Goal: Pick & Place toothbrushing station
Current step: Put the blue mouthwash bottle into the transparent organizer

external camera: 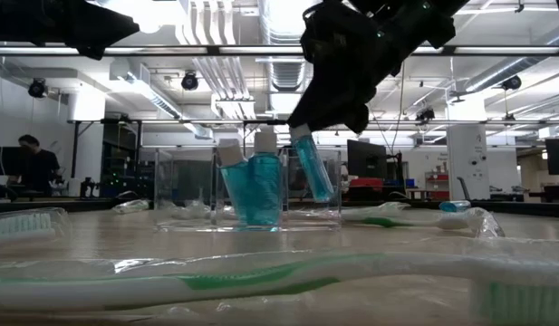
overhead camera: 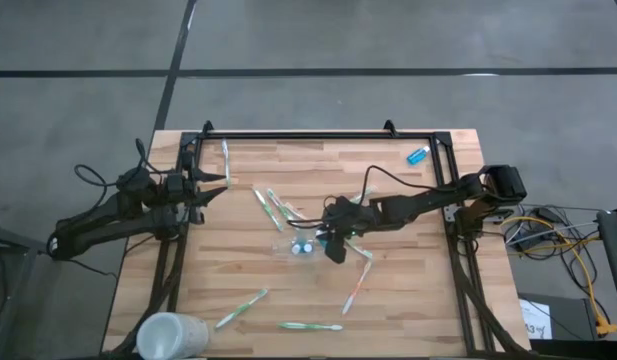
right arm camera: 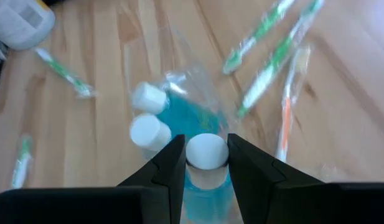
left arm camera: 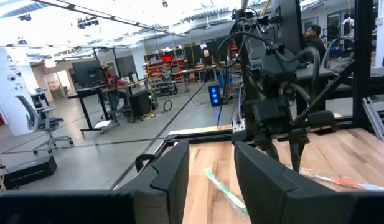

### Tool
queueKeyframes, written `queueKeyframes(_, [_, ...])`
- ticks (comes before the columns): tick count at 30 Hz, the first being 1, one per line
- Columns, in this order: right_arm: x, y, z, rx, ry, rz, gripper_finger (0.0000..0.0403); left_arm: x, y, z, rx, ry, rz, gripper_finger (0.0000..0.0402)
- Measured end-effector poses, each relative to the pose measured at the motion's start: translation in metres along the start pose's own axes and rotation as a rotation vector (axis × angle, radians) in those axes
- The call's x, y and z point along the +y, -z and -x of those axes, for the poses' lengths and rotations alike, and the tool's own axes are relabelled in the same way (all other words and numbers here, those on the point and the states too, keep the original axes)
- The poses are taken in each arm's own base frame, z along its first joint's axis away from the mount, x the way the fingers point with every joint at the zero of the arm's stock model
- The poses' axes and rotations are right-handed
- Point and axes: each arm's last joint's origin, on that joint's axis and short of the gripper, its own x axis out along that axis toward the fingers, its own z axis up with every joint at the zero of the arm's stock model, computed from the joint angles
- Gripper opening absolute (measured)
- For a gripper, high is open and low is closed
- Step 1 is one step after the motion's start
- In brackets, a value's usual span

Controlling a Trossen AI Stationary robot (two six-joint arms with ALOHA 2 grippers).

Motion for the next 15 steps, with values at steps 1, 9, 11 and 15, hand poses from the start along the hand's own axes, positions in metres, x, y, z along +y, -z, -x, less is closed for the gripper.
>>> queueKeyframes(1, [0.001,-0.002,0.002,-0.015,-0.004,0.007,0.01,0.0,0.0,0.0,0.0,0.0,0.0,0.0133])
queueKeyframes(9, [0.007,-0.02,0.014,-0.196,0.002,0.1,0.01,0.0,0.0,0.0,0.0,0.0,0.0,0.0133])
queueKeyframes(11, [0.008,-0.023,0.015,-0.227,-0.005,0.115,0.01,0.0,0.0,0.0,0.0,0.0,0.0,0.0133])
queueKeyframes(15, [0.01,-0.025,0.012,-0.262,-0.016,0.124,0.01,0.0,0.0,0.0,0.0,0.0,0.0,0.0133])
